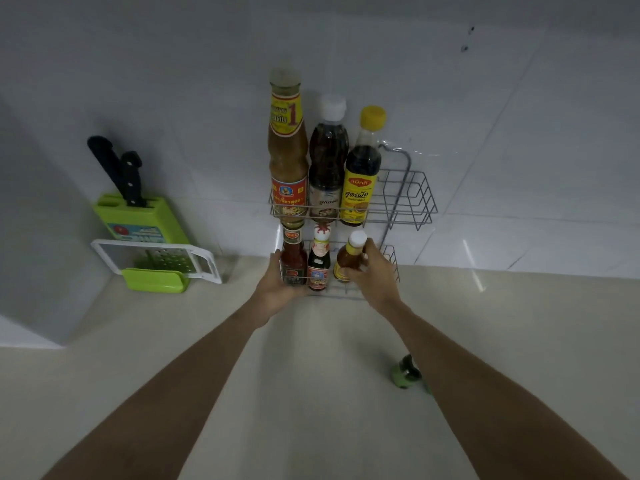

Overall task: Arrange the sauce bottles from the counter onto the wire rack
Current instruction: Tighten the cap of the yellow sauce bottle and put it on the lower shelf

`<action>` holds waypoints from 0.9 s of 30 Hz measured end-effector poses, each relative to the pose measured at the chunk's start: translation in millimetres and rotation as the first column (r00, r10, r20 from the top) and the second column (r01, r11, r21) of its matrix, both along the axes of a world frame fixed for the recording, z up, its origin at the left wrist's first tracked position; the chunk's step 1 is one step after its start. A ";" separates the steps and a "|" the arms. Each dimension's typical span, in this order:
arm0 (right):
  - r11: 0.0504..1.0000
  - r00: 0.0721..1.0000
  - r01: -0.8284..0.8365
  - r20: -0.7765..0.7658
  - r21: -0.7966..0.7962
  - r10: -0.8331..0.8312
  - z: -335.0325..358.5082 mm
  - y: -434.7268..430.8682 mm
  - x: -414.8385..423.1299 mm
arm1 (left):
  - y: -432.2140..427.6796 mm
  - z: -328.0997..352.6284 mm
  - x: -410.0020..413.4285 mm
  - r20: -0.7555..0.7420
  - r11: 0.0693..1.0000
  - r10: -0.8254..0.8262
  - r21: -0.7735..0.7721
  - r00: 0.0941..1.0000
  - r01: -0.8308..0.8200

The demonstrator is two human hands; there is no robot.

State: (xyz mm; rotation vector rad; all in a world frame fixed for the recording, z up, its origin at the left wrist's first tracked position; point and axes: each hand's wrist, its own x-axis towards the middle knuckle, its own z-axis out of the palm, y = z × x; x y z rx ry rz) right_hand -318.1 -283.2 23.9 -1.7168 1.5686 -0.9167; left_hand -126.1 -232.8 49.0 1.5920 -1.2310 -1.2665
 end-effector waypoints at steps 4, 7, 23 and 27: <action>0.999 0.996 -0.006 -0.085 0.041 0.009 -5.9 -13.8 3.6 | -2.6 -13.7 -0.4 -0.023 1.000 0.010 -0.020 1.000 -0.011; 0.995 0.992 -0.051 -0.113 0.086 0.060 -10.0 -20.1 4.2 | -2.3 -19.5 -0.5 -0.045 1.000 0.021 -0.021 0.999 -0.022; 0.967 0.987 -0.048 -0.140 0.250 0.085 -0.1 -7.5 2.3 | 5.9 -6.0 -11.5 0.098 0.995 0.101 -0.027 0.990 -0.099; 0.996 0.996 0.086 0.005 0.029 -0.086 16.4 24.7 -44.8 | 26.9 -7.9 -39.6 0.036 0.946 0.228 -0.244 0.973 -0.212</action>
